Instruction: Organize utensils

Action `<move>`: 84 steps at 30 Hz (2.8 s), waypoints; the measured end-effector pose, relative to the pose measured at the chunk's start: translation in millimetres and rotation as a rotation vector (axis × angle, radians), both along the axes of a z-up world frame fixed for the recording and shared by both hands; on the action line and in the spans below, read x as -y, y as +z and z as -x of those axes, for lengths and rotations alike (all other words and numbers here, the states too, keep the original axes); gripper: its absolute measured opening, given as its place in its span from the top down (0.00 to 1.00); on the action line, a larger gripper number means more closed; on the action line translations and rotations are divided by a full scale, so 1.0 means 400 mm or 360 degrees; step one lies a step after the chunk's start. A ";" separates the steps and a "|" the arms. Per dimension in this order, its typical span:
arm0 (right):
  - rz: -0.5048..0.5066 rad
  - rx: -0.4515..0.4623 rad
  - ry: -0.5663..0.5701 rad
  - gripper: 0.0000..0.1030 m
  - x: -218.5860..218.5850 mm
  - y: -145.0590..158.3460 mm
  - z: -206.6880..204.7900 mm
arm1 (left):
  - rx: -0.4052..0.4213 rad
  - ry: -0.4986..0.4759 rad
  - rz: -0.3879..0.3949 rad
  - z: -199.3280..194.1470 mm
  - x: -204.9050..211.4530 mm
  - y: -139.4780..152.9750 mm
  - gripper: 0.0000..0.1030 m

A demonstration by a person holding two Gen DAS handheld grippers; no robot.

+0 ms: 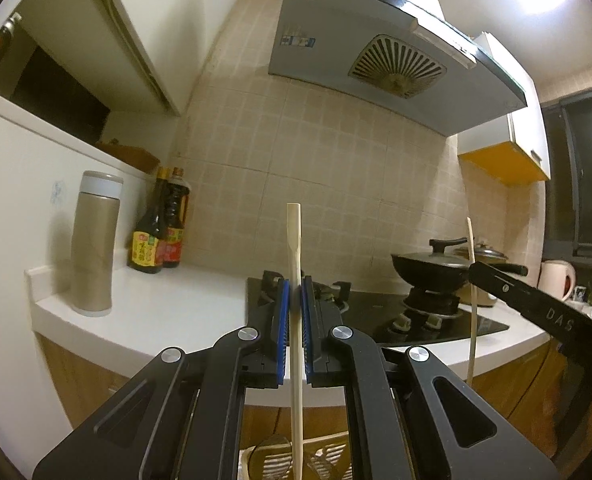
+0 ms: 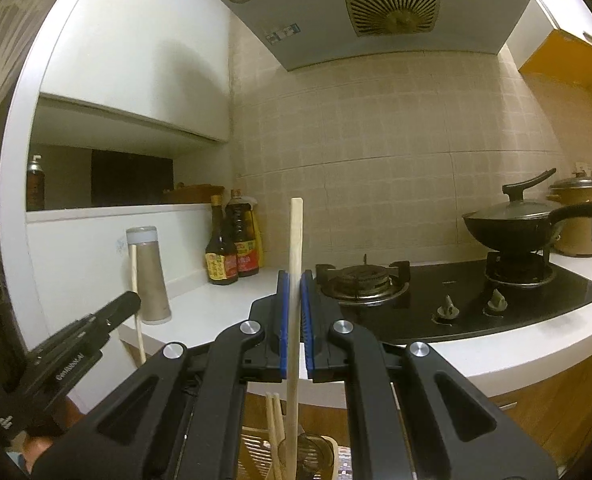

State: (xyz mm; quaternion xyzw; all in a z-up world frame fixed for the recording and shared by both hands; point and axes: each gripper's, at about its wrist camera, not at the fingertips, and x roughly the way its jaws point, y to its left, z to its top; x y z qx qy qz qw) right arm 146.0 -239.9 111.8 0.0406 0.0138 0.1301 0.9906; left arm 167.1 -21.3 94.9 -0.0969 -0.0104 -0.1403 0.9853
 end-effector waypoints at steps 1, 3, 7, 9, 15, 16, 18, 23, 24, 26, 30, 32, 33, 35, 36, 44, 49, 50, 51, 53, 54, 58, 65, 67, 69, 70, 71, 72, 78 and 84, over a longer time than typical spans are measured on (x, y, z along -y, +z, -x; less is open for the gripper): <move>0.0004 0.0009 -0.0001 0.96 -0.002 -0.009 -0.001 | 0.0013 0.0010 -0.0005 0.004 0.002 -0.001 0.96; 0.0026 0.0034 -0.0019 0.96 -0.006 -0.033 -0.003 | 0.0052 0.0050 -0.0018 0.018 0.003 -0.006 0.96; 0.0045 0.0014 -0.0024 0.96 -0.010 -0.065 -0.010 | 0.0094 0.0055 -0.0104 0.037 0.024 -0.018 0.95; 0.0039 0.0008 -0.0028 0.96 -0.007 -0.076 -0.005 | 0.0078 0.0041 -0.0113 0.036 0.027 -0.029 0.95; 0.0071 -0.0004 -0.0053 0.95 0.000 -0.092 0.031 | 0.0025 -0.0001 -0.0079 0.044 0.008 -0.042 0.92; 0.0064 -0.0014 -0.0049 0.95 0.004 -0.093 0.037 | 0.0019 -0.0005 -0.0075 0.047 0.006 -0.042 0.89; 0.0049 -0.0066 -0.0015 0.93 0.011 -0.094 0.051 | -0.0006 -0.0024 -0.0064 0.059 -0.003 -0.040 0.67; 0.0031 -0.0188 0.0059 0.78 0.034 -0.097 0.103 | -0.0051 -0.0054 -0.0065 0.122 -0.032 -0.023 0.47; 0.0023 -0.0212 0.0072 0.68 0.040 -0.100 0.116 | -0.0073 -0.0074 -0.0057 0.136 -0.040 -0.020 0.36; -0.0001 -0.0256 0.0083 0.44 0.056 -0.107 0.157 | -0.0124 -0.0128 -0.0027 0.166 -0.056 -0.018 0.30; -0.0024 -0.0342 0.0079 0.44 0.074 -0.123 0.225 | -0.0222 -0.0160 -0.0004 0.233 -0.067 -0.027 0.23; -0.0039 -0.0384 0.0069 0.44 0.081 -0.136 0.260 | -0.0264 -0.0168 0.0001 0.268 -0.062 -0.039 0.21; -0.0030 -0.0397 0.0053 0.44 0.080 -0.141 0.274 | -0.0281 -0.0171 -0.0002 0.284 -0.058 -0.045 0.19; -0.0020 -0.0408 0.0025 0.43 0.080 -0.153 0.307 | -0.0308 -0.0162 -0.0013 0.309 -0.045 -0.059 0.18; -0.0023 -0.0418 0.0010 0.41 0.081 -0.158 0.320 | -0.0320 -0.0149 -0.0016 0.325 -0.036 -0.069 0.17; 0.0045 -0.0353 -0.0210 0.12 0.060 -0.253 0.423 | -0.0290 0.0094 -0.0151 0.410 0.030 -0.157 0.08; 0.0121 -0.0282 -0.0329 0.11 0.046 -0.301 0.434 | -0.0243 0.0236 -0.0228 0.419 0.041 -0.205 0.08; 0.0128 -0.0266 -0.0332 0.11 0.046 -0.301 0.436 | -0.0244 0.0253 -0.0240 0.420 0.042 -0.213 0.08; 0.0137 -0.0245 -0.0343 0.09 0.045 -0.303 0.438 | -0.0248 0.0261 -0.0242 0.420 0.042 -0.217 0.08; 0.0148 -0.0239 -0.0361 0.08 0.044 -0.304 0.436 | -0.0256 0.0283 -0.0246 0.421 0.041 -0.221 0.08; 0.0146 -0.0245 -0.0356 0.08 0.044 -0.303 0.433 | -0.0261 0.0292 -0.0255 0.421 0.040 -0.225 0.08; 0.0155 -0.0245 -0.0346 0.08 0.041 -0.305 0.439 | -0.0291 0.0324 -0.0281 0.421 0.043 -0.231 0.08; 0.0174 -0.0232 -0.0341 0.08 0.032 -0.305 0.449 | -0.0301 0.0408 -0.0340 0.420 0.050 -0.240 0.07; 0.0175 -0.0250 -0.0336 0.08 0.031 -0.307 0.444 | -0.0280 0.0440 -0.0350 0.424 0.051 -0.239 0.07; 0.0173 -0.0263 -0.0341 0.08 0.034 -0.308 0.440 | -0.0264 0.0465 -0.0365 0.429 0.053 -0.237 0.07; 0.0170 -0.0267 -0.0342 0.08 0.036 -0.308 0.438 | -0.0262 0.0471 -0.0368 0.430 0.052 -0.237 0.07; 0.0165 -0.0272 -0.0343 0.08 0.039 -0.308 0.437 | -0.0262 0.0469 -0.0368 0.430 0.051 -0.236 0.07; 0.0159 -0.0277 -0.0346 0.08 0.042 -0.307 0.435 | -0.0266 0.0463 -0.0366 0.429 0.051 -0.237 0.07; 0.0115 -0.0319 -0.0354 0.08 0.059 -0.309 0.423 | -0.0268 0.0461 -0.0353 0.430 0.048 -0.233 0.07; 0.0103 -0.0341 -0.0357 0.08 0.063 -0.310 0.417 | -0.0280 0.0454 -0.0374 0.425 0.052 -0.238 0.07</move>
